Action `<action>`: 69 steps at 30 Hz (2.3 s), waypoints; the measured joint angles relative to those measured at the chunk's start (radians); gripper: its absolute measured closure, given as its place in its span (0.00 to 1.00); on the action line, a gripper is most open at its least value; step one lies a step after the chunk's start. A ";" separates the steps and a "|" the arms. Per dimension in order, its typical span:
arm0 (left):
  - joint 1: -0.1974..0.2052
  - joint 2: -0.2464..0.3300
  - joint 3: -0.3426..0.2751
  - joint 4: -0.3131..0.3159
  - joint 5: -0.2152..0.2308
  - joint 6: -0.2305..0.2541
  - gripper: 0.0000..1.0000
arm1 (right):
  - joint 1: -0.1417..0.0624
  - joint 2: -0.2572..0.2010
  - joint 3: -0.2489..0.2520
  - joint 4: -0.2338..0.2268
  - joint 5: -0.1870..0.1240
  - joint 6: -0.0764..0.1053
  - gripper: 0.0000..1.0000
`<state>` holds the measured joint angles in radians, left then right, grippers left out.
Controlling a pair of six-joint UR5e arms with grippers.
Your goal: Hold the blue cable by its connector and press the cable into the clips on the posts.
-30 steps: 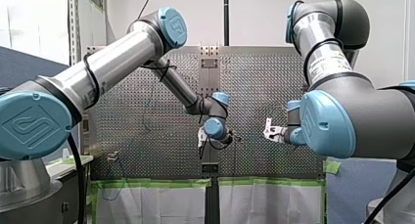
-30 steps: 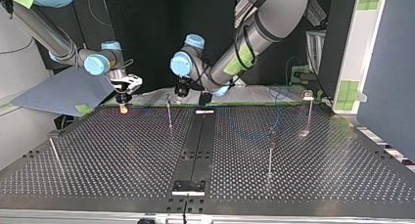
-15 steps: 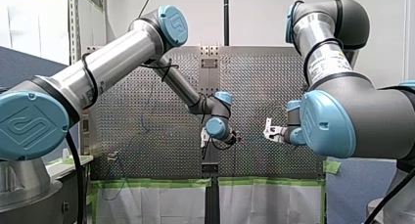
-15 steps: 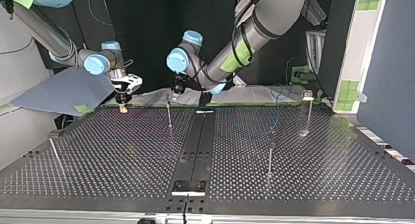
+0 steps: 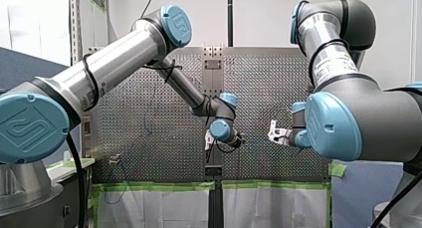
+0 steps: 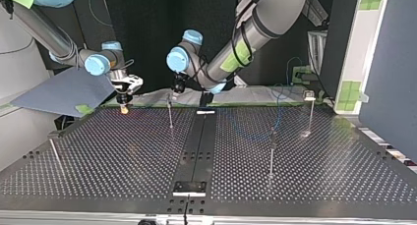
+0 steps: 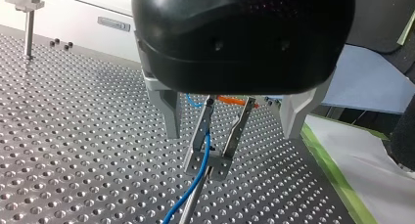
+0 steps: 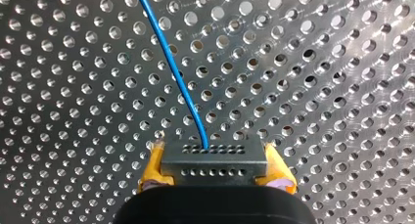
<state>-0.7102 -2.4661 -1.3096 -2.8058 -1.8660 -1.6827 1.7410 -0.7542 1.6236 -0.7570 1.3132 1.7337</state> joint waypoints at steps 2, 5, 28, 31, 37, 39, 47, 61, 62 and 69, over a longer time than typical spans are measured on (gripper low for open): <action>0.000 0.000 0.000 0.000 0.000 0.000 0.00 | 0.000 0.000 0.000 0.000 0.000 0.000 1.00; -0.001 -0.001 0.000 0.000 0.000 0.000 0.00 | 0.000 0.000 0.000 0.000 0.000 0.000 1.00; -0.008 0.020 -0.019 0.016 -0.007 0.021 0.00 | -0.002 0.000 0.000 -0.001 -0.001 0.003 1.00; -0.012 0.048 -0.046 0.043 -0.012 0.029 0.00 | -0.002 0.000 0.000 0.000 -0.005 0.003 1.00; -0.016 0.109 -0.107 0.104 -0.042 0.028 0.00 | -0.002 0.000 0.000 0.000 -0.010 0.007 1.00; -0.016 0.124 -0.122 0.119 -0.055 0.024 0.00 | -0.002 0.000 0.000 0.000 -0.010 0.008 1.00; -0.019 0.186 -0.184 0.181 -0.114 0.019 0.00 | -0.002 0.000 0.000 -0.001 -0.010 0.009 1.00; -0.032 0.297 -0.295 0.292 -0.225 0.014 0.00 | -0.002 0.000 0.000 -0.001 -0.024 0.009 1.00; -0.033 0.304 -0.302 0.299 -0.232 0.013 0.00 | -0.002 0.000 0.000 -0.001 -0.024 0.009 1.00; -0.047 0.362 -0.360 0.356 -0.290 -0.008 0.00 | -0.002 0.000 0.000 -0.001 -0.024 0.009 1.00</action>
<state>-0.7572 -2.1044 -1.6694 -2.4494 -2.1560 -1.6912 1.7388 -0.7544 1.6238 -0.7579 1.2887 1.7429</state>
